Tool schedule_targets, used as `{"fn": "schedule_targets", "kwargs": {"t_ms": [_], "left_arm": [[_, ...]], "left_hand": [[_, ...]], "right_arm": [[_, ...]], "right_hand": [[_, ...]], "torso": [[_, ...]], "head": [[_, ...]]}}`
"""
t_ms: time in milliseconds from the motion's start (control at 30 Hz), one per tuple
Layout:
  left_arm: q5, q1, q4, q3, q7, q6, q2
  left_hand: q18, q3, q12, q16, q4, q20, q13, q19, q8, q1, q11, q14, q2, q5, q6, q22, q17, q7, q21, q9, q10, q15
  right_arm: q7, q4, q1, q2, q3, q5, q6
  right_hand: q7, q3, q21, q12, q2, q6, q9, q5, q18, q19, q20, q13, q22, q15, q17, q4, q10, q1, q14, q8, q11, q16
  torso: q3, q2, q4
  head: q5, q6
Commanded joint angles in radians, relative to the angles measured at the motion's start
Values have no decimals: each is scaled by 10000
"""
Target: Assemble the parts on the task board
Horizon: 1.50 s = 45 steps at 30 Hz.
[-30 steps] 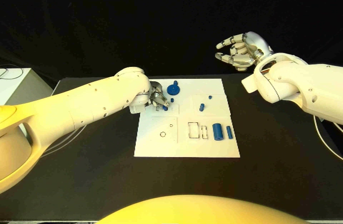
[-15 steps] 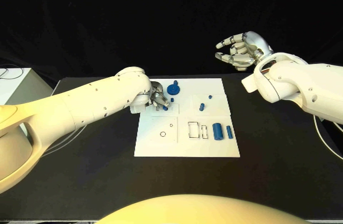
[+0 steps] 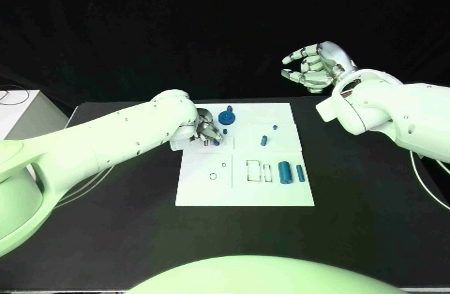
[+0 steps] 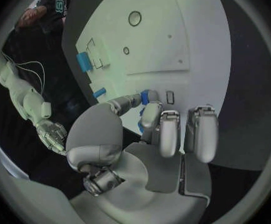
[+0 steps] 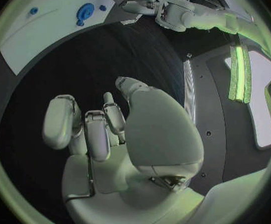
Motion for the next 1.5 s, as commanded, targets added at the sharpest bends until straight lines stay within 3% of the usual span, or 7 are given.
{"fn": "schedule_targets", "kwargs": {"t_ms": [33, 700, 967, 1067, 1133, 1433, 1500], "left_arm": [[147, -21, 9, -5, 109, -78, 48], [6, -28, 258, 14, 103, -53, -247], [-35, -30, 546, 89, 118, -156, -444], [-46, -30, 623, 173, 130, -225, -487], [-46, -30, 682, 276, 141, -291, -524], [436, -27, 898, 842, 222, -488, -795], [540, -25, 940, 975, 251, -563, -894]], "left_hand": [[-167, -480, -51, 33, 240, -60, -7, 459, -109, -72, -2, 1040, -45, -68, 108, 1332, 2634, 28, 16, -31, -20, -31], [-165, -2016, -52, 33, 959, -48, 32, 460, -289, 30, 21, 1040, -372, -215, 238, 1331, 2634, 49, -1, -80, -27, -14], [-164, -2471, -56, 33, 1281, -42, 38, 461, -330, 66, 23, 1040, -475, -350, 273, 1331, 2634, 50, -6, -80, -25, -11], [-160, -2787, -73, 33, 1544, -41, 28, 452, -361, 247, 22, 1040, -455, -1086, 292, 1314, 2634, 48, -20, -71, -33, -10], [-160, -2961, -74, 33, 1715, -41, 32, 454, -382, 328, 23, 1040, -460, -1326, 290, 1317, 2634, 47, -22, -67, -32, -10], [-110, -3234, -290, 33, 1998, -17, -227, 341, -653, 717, 121, 1040, -439, -1360, 25, 1094, 2634, 162, -145, -151, -282, 66], [-81, -3306, -536, 33, 2082, 31, -528, 267, -939, 1021, 215, 1040, -384, -1322, -165, 957, 2634, 270, -226, -308, -548, 135]], "right_arm": [[53, 21, -3, -4, 2, -89, 129], [56, 45, -3, -50, 1, -89, 126], [59, 40, -3, -61, 1, -89, 128], [63, 31, -4, -59, 1, -89, 127], [66, 21, -5, -56, 1, -89, 128], [65, -47, -11, -55, -1, -89, 131], [65, -53, -11, -62, -2, -89, 132]], "right_hand": [[-14, 44, -59, -41, -58, -62, -10, 24, 63, -99, -5, -13, -27, -4, 999, -2, -56, -58, 650, 19, 3, -84], [-13, 52, -113, -49, -61, -68, -11, 22, 75, -118, -4, -29, -70, -4, 952, -3, -69, -68, 637, 22, 4, -113], [-13, 52, -113, -49, -61, -68, -11, 22, 75, -118, -4, -29, -70, -4, 952, -3, -69, -68, 637, 22, 4, -113], [-12, 63, -127, -53, -63, -77, -13, 22, 77, -123, -4, -36, -79, -3, 942, -7, -76, -75, 634, 23, 4, -121], [-12, 63, -127, -53, -63, -77, -13, 22, 77, -123, -4, -36, -79, -3, 942, -7, -76, -75, 634, 23, 4, -121], [-12, 63, -127, -53, -63, -77, -13, 22, 77, -123, -4, -36, -79, -3, 942, -7, -76, -75, 634, 23, 4, -121], [-12, 63, -127, -53, -63, -77, -13, 22, 77, -123, -4, -36, -79, -3, 942, -7, -76, -75, 634, 23, 4, -121]], "torso": [[1, -7, 0], [-11, -5, 5], [-19, -3, 12], [-14, -12, 15], [-14, -12, 9], [-10, -18, 5], [-5, -15, 4]], "head": [[4, 11], [-17, 57], [-22, 88], [-20, 105], [-11, 115], [-24, 181], [-21, 206]]}}
